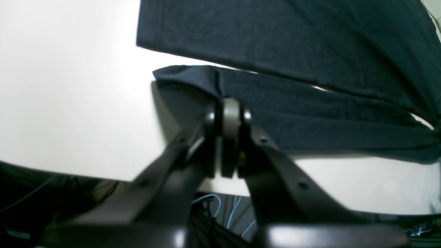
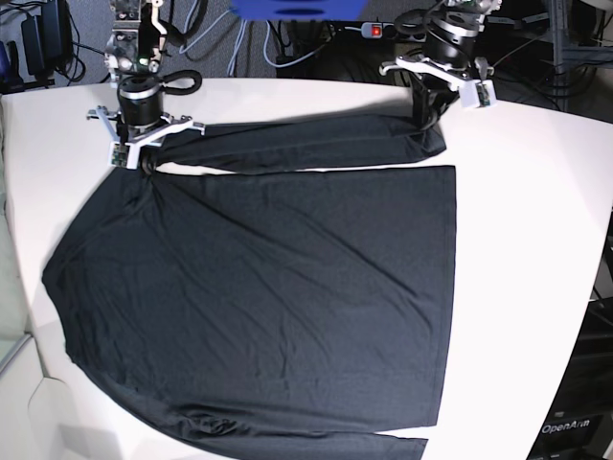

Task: Fold the T-shirt properly
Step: 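Lift the held shoulder edge with both grippers and pull it taut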

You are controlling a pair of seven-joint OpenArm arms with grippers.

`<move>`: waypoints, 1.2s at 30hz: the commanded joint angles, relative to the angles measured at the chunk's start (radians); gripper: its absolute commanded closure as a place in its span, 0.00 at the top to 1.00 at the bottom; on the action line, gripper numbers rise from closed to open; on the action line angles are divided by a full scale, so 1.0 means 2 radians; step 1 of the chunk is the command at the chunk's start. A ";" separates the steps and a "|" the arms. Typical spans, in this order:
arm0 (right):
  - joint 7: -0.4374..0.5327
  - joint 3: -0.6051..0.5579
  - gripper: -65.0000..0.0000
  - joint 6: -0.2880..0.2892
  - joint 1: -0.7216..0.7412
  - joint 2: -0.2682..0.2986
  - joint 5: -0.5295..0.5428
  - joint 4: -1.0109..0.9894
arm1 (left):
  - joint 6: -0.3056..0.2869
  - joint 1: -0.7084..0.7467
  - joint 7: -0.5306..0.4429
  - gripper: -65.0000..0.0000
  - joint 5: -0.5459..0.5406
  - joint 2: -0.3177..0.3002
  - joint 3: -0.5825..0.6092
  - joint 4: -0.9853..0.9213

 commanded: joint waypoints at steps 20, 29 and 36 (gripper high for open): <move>0.011 -0.003 0.00 -0.001 0.009 0.002 -0.003 0.053 | -0.001 -0.011 -0.012 0.00 -0.004 0.000 -0.001 0.047; 0.008 -0.003 0.00 -0.001 0.034 0.002 -0.004 0.053 | 0.000 -0.041 -0.012 0.00 -0.005 0.000 -0.004 0.046; 0.006 -0.004 0.00 0.000 0.059 0.002 -0.005 0.050 | 0.001 -0.069 -0.011 0.00 -0.005 0.000 -0.006 0.042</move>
